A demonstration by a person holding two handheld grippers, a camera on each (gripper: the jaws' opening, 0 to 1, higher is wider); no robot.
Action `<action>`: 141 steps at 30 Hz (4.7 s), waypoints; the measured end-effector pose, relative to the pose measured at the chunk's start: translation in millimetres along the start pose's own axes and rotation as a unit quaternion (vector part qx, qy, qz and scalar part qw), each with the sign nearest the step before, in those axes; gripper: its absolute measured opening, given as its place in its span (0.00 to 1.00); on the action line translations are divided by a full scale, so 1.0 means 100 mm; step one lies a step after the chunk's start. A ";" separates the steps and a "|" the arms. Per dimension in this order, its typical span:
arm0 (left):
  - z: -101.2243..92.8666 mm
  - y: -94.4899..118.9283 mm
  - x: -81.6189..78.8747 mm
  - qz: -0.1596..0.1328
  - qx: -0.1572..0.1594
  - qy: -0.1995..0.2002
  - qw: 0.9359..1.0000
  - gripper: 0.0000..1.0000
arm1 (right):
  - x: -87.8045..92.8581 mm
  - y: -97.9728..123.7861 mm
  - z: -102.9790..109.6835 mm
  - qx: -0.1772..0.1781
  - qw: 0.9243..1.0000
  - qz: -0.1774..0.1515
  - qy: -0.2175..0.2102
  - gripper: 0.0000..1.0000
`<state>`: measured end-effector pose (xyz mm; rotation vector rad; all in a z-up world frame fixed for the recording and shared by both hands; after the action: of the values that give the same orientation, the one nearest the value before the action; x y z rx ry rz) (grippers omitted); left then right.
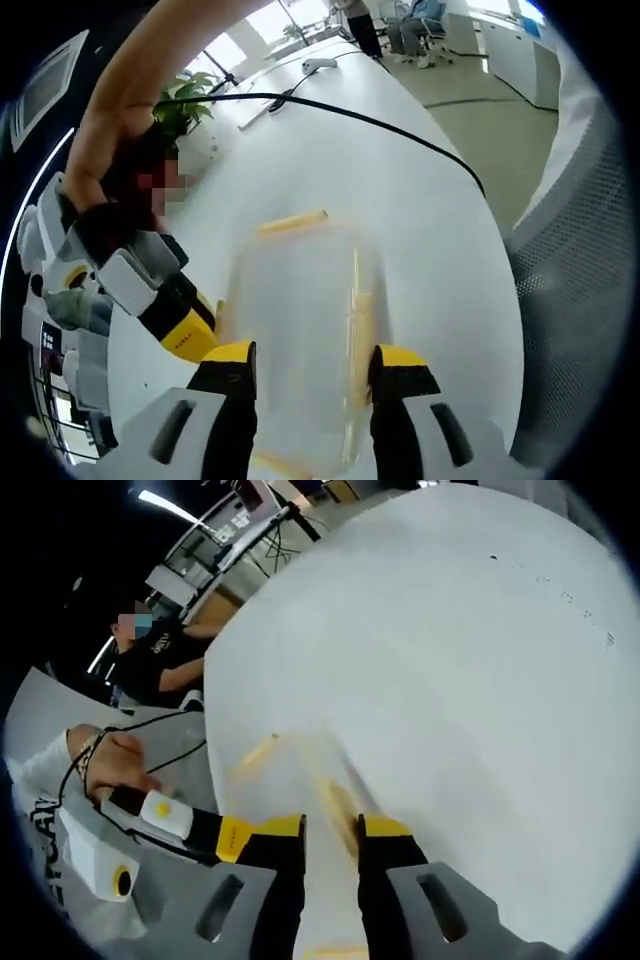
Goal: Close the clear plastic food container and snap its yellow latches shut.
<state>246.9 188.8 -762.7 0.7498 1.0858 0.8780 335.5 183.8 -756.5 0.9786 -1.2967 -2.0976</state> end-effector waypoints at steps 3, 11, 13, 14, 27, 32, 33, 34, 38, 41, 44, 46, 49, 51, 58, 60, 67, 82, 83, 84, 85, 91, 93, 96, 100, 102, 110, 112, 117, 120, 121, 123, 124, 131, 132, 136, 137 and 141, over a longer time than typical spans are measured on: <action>0.02 -0.01 -0.01 0.000 -0.004 0.002 1.000 0.40 | 0.00 0.02 0.00 0.012 1.000 -0.004 0.006 0.15; 0.04 -0.01 -0.01 -0.009 -0.008 -0.002 1.000 0.42 | 0.03 0.04 -0.02 0.023 0.998 -0.050 0.001 0.17; 0.04 -0.01 -0.01 -0.010 -0.007 -0.004 1.000 0.42 | 0.03 0.05 -0.02 0.030 0.998 -0.063 -0.001 0.18; 0.04 -0.01 -0.01 -0.012 -0.005 -0.006 1.000 0.42 | 0.03 0.05 -0.02 0.037 0.997 -0.071 0.004 0.19; -0.01 -0.08 0.04 -0.001 0.019 -0.033 0.999 0.65 | 0.11 0.13 -0.20 0.106 0.988 -0.107 0.033 0.40; 0.02 -0.03 0.06 -0.014 0.024 -0.002 1.000 0.66 | 0.17 0.21 -0.30 0.144 0.982 -0.104 0.064 0.52; 0.03 -0.02 0.07 -0.015 0.023 0.002 1.000 0.69 | 0.18 0.22 -0.30 0.145 0.982 -0.103 0.064 0.54; 0.05 0.00 0.09 -0.015 0.016 0.010 1.000 0.71 | 0.19 0.25 -0.30 0.145 0.982 -0.105 0.066 0.55; 0.07 0.06 0.12 -0.024 0.018 0.012 0.999 0.78 | 0.23 0.31 -0.28 0.143 0.981 -0.112 0.068 0.55; 0.10 0.10 0.15 -0.032 0.021 0.022 0.999 0.82 | 0.25 0.34 -0.28 0.146 0.980 -0.116 0.072 0.60; 0.16 0.15 0.20 -0.033 0.016 0.032 0.999 0.86 | 0.28 0.38 -0.25 0.144 0.979 -0.120 0.080 0.67; 0.20 0.18 0.26 -0.027 0.017 0.051 0.998 0.86 | 0.31 0.41 -0.22 0.147 0.977 -0.121 0.092 0.69; 0.24 0.22 0.29 -0.033 0.020 0.065 0.997 0.86 | 0.36 0.45 -0.21 0.155 0.975 -0.117 0.104 0.68; 0.27 0.26 0.29 -0.040 0.023 0.071 0.996 0.86 | 0.43 0.46 -0.19 0.157 0.975 -0.107 0.118 0.68; 0.36 0.30 0.44 -0.034 0.054 0.106 0.992 0.91 | 0.60 0.47 -0.11 0.155 0.967 -0.087 0.183 0.76; 0.35 0.30 0.49 -0.020 0.066 0.107 0.992 0.91 | 0.66 0.46 -0.08 0.150 0.966 -0.077 0.197 0.77; 0.35 0.28 0.57 -0.006 0.103 0.117 0.988 0.89 | 0.80 0.42 0.05 0.151 0.949 -0.055 0.270 0.78; 0.43 0.14 0.48 0.019 0.139 0.075 0.987 0.85 | 0.86 0.27 0.11 0.150 0.939 -0.023 0.310 0.74; 0.42 0.13 0.49 0.022 0.142 0.072 0.987 0.81 | 0.86 0.26 0.11 0.150 0.939 -0.021 0.310 0.72; 0.41 0.11 0.49 0.025 0.145 0.064 0.987 0.79 | 0.87 0.25 0.11 0.148 0.938 -0.018 0.313 0.70; 0.40 0.10 0.50 0.028 0.146 0.064 0.987 0.78 | 0.87 0.24 0.10 0.151 0.936 -0.018 0.318 0.69; 0.34 0.07 0.56 0.044 0.157 0.060 0.985 0.73 | 0.86 0.22 0.06 0.154 0.936 -0.020 0.317 0.68; 0.35 0.07 0.57 0.044 0.157 0.061 0.985 0.73 | 0.85 0.21 0.06 0.152 0.936 -0.020 0.318 0.68; 0.36 0.07 0.57 0.041 0.158 0.063 0.985 0.73 | 0.85 0.21 0.06 0.152 0.935 -0.017 0.318 0.68; 0.37 0.08 0.59 0.038 0.159 0.063 0.985 0.73 | 0.83 0.21 0.07 0.153 0.936 -0.019 0.317 0.68; 0.36 0.09 0.61 0.039 0.159 0.062 0.985 0.73 | 0.82 0.20 0.08 0.153 0.936 -0.019 0.317 0.68; 0.34 0.16 0.74 0.039 0.157 0.068 0.984 0.73 | 0.70 0.13 0.16 0.152 0.934 -0.016 0.321 0.68; 0.33 0.19 0.78 0.041 0.157 0.069 0.984 0.73 | 0.66 0.10 0.20 0.151 0.934 -0.016 0.324 0.68; 0.30 0.29 0.96 0.048 0.155 0.072 0.984 0.73 | 0.54 0.03 0.29 0.146 0.933 -0.026 0.327 0.68; 0.27 0.35 1.06 0.051 0.156 0.072 0.984 0.73 | 0.46 -0.03 0.39 0.145 0.933 -0.028 0.328 0.68; 0.26 0.36 1.09 0.052 0.156 0.072 0.984 0.73 | 0.44 -0.04 0.41 0.145 0.933 -0.027 0.328 0.68; 0.24 0.40 1.16 0.051 0.156 0.072 0.984 0.73 | 0.39 -0.08 0.46 0.146 0.933 -0.026 0.328 0.68; 0.24 0.43 1.21 0.050 0.157 0.072 0.984 0.73 | 0.36 -0.10 0.49 0.146 0.933 -0.025 0.329 0.68; 0.17 0.55 1.40 0.042 0.159 0.075 0.984 0.73 | 0.22 -0.20 0.65 0.148 0.932 -0.016 0.331 0.68; 0.15 0.57 1.43 0.040 0.159 0.075 0.984 0.73 | 0.19 -0.23 0.68 0.149 0.932 -0.015 0.331 0.68; 0.12 0.64 1.55 0.038 0.158 0.074 0.984 0.73 | 0.11 -0.28 0.77 0.151 0.932 -0.011 0.331 0.68; 0.12 0.66 1.58 0.036 0.157 0.077 0.984 0.73 | 0.07 -0.30 0.79 0.154 0.930 -0.010 0.333 0.68; 0.11 0.72 1.69 0.031 0.154 0.084 0.984 0.73 | -0.03 -0.34 0.84 0.163 0.926 -0.006 0.341 0.67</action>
<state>277.3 370.3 -769.0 0.9836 1.3745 0.8457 270.5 247.1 -761.8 1.6681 -1.2593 -1.3452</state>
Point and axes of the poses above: the point that each gripper's makers call its tool centre point, and the gripper's own axes: y roughly backward along the fingers, z roughly to its left, x roughly out of its underside, the point moved 3 cm from there along y, roughly backward along the fingers, and after that the axes turned 12 degrees about x, right-handed, at the moved point
